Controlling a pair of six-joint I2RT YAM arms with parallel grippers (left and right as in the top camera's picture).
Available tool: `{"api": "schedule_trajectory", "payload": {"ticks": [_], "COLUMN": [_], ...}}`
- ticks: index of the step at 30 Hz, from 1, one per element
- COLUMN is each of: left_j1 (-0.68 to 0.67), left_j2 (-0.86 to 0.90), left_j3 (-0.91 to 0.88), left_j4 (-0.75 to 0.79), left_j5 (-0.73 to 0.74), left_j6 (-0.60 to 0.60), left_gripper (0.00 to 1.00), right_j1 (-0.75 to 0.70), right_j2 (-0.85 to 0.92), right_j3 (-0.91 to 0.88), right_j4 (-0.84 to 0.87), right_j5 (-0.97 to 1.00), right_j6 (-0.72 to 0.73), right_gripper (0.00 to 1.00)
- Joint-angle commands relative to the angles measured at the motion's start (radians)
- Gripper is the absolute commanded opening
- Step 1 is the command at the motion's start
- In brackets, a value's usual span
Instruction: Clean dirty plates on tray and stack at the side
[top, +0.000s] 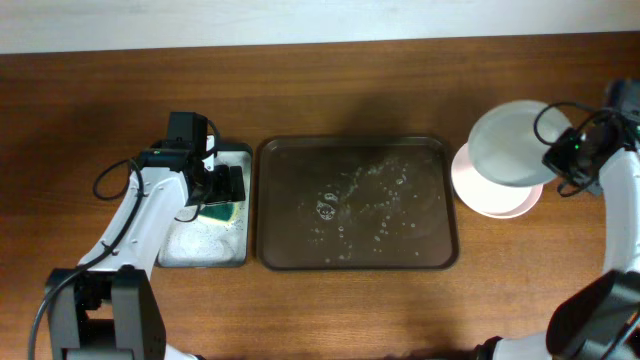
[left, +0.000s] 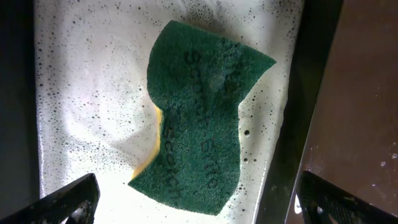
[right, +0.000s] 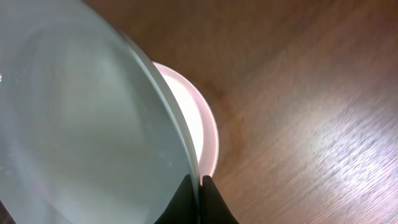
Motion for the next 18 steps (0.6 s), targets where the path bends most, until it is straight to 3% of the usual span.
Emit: {"api": "schedule_trajectory", "payload": {"ticks": [1, 5, 7, 9, 13, 18], "left_j1": [0.003, 0.003, 0.003, 0.003, 0.003, 0.009], "left_j2": [-0.011, -0.011, -0.011, -0.011, -0.011, -0.011], "left_j3": [0.010, 0.010, 0.010, 0.010, 0.010, 0.011], "left_j4": [0.001, 0.001, 0.001, 0.001, 0.002, 0.002], "left_j5": [0.000, 0.000, 0.000, 0.001, 0.001, 0.045], "left_j6": [-0.006, -0.006, -0.006, -0.006, -0.006, -0.070], "left_gripper": [0.99, 1.00, 1.00, 0.99, 1.00, 0.99], "right_j1": [-0.031, -0.029, -0.029, -0.029, 0.003, 0.158], "right_j2": [0.071, 0.128, 0.133, 0.133, 0.133, 0.133], "right_j3": [-0.025, -0.026, -0.026, -0.026, -0.026, -0.026], "right_j4": [-0.006, -0.002, 0.004, 0.004, -0.003, -0.053], "right_j5": [-0.086, -0.091, -0.122, -0.216, -0.511, -0.515], "right_j6": [0.005, 0.005, 0.005, 0.001, -0.179, -0.254], "right_gripper": [0.04, 0.09, 0.37, 0.52, 0.66, 0.80]}}
